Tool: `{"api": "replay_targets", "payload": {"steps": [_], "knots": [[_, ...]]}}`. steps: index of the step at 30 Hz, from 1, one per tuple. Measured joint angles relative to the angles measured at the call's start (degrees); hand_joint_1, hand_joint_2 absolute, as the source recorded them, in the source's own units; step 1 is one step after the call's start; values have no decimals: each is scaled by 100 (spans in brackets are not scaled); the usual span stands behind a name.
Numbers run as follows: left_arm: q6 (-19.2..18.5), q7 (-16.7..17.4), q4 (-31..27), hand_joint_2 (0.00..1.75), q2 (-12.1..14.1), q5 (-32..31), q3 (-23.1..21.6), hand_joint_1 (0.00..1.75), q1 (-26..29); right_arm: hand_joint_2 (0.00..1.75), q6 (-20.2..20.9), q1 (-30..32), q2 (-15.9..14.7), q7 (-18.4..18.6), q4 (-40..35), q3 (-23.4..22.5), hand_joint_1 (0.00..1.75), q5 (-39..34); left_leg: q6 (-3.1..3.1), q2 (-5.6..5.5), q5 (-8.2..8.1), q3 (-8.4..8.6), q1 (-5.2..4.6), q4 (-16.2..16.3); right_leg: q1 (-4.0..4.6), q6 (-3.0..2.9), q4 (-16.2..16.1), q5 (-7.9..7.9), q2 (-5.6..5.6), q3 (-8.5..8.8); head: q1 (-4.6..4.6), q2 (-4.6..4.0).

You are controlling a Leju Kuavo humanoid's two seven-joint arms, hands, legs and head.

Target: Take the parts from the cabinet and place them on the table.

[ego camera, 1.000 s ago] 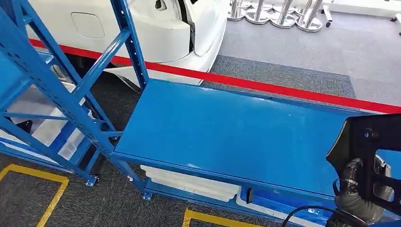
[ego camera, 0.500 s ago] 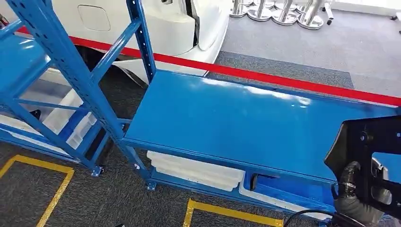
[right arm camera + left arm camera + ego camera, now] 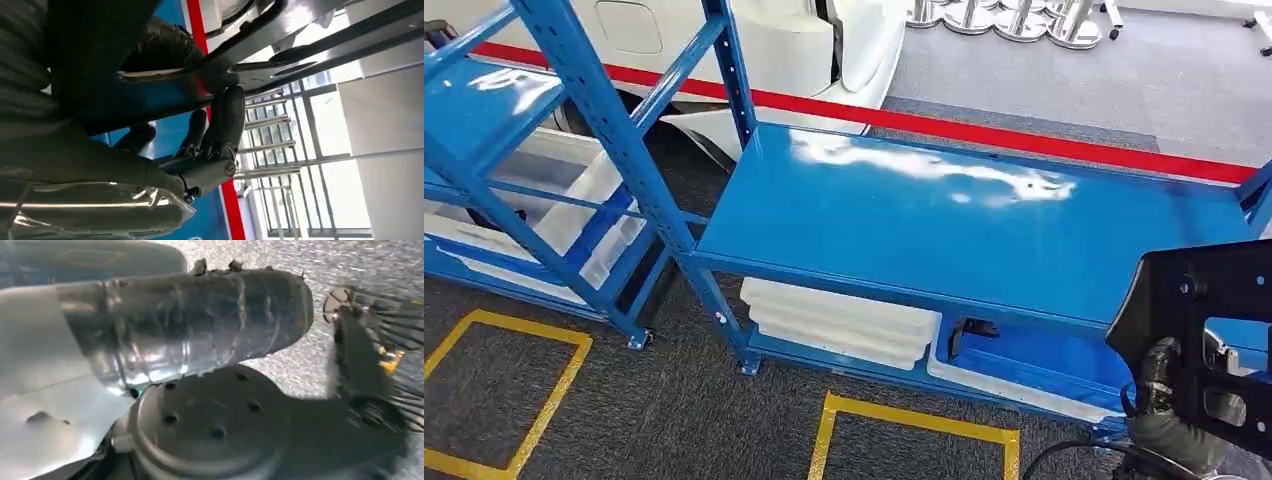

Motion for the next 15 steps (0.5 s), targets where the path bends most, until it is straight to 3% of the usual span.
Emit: {"api": "replay_targets", "payload": {"steps": [1, 3, 4, 6, 7, 8, 9, 10, 11, 12, 13, 14, 15], "knots": [[0, 7, -2, 0, 0, -2, 0, 0, -13, 175, 0, -3, 0, 2, 0, 0, 175, 0, 18, 0, -19, -24, -17, -41, -8, 47, 5, 54, -9, -42, -7, 0], [-2, 6, 0, 0, 0, -6, 0, 0, -4, 175, 0, 3, -4, 2, 0, 0, 175, 2, 155, 10, 62, -140, -2, -56, -14, 126, 6, 151, -6, -101, 6, 0], [-2, 4, 0, 0, 0, -7, -2, 0, -2, 175, 0, 11, -7, 2, 0, -2, 175, 7, 195, 38, 122, -201, 16, -57, -27, 151, 76, 1, 12, -164, 6, 0], [0, -2, 0, 0, -70, -9, -5, 0, 4, 175, 11, 5, -13, 20, 0, -11, 175, 9, 260, 47, 263, -372, 12, -57, -43, 207, 806, -773, 27, -381, 37, 0], [0, -7, 0, 0, -92, -9, -5, 0, 0, 175, 15, 10, -13, 24, 0, -13, 175, 9, 263, 51, 333, -459, 2, -56, -53, 228, 1265, -1081, 27, -478, 37, 0], [0, -7, 0, 0, -118, -9, -5, 0, 1, 175, 28, 10, -13, 26, 2, -13, 175, 11, 265, 54, 399, -548, -5, -54, -55, 236, 1641, -1218, 27, -538, 35, 0], [0, -4, 0, 0, -138, -9, -5, 0, 0, 175, 28, 10, -13, 26, 2, -13, 175, 11, 261, 60, 468, -638, -9, -50, -56, 232, 1859, -1165, 27, -530, 35, 0], [0, -9, 0, 0, -151, -9, -5, 0, 0, 175, 35, 10, -13, 26, 2, -13, 175, 11, 255, 65, 539, -734, -15, -49, -56, 220, 1859, -951, 28, -421, 35, 0], [-2, -11, 0, 0, -162, -9, -5, 0, 1, 175, 35, 8, -13, 26, 2, -13, 175, 11, 246, 67, 611, -825, -22, -47, -55, 195, 1641, -695, 28, -203, 35, 0], [-2, -20, 0, 0, -164, -9, -5, 0, 0, 175, 42, 2, -13, 28, 2, -15, 175, 13, 233, 64, 693, -916, -36, -47, -51, 143, 1168, -507, 30, 174, 33, 0], [-2, -24, 0, 0, -164, -9, -5, 0, -3, 175, 48, -10, -13, 33, 0, -15, 175, 15, 219, 60, 752, -916, -38, -45, -43, 96, 692, -525, 29, 535, 35, 0], [-2, -30, -2, 0, -164, -13, -5, 0, -7, 175, 52, -30, -13, 37, -11, -20, 175, 18, 190, 60, 796, -956, -55, -41, -3, 29, 53, -719, 25, 1042, 28, 0], [-4, -44, 0, 0, -166, -15, -5, 0, -6, 175, 61, -55, -13, 37, -20, -22, 175, 26, 156, 61, 860, -969, -65, -41, 1, -7, -441, -871, 18, 1293, 24, 0]]}}
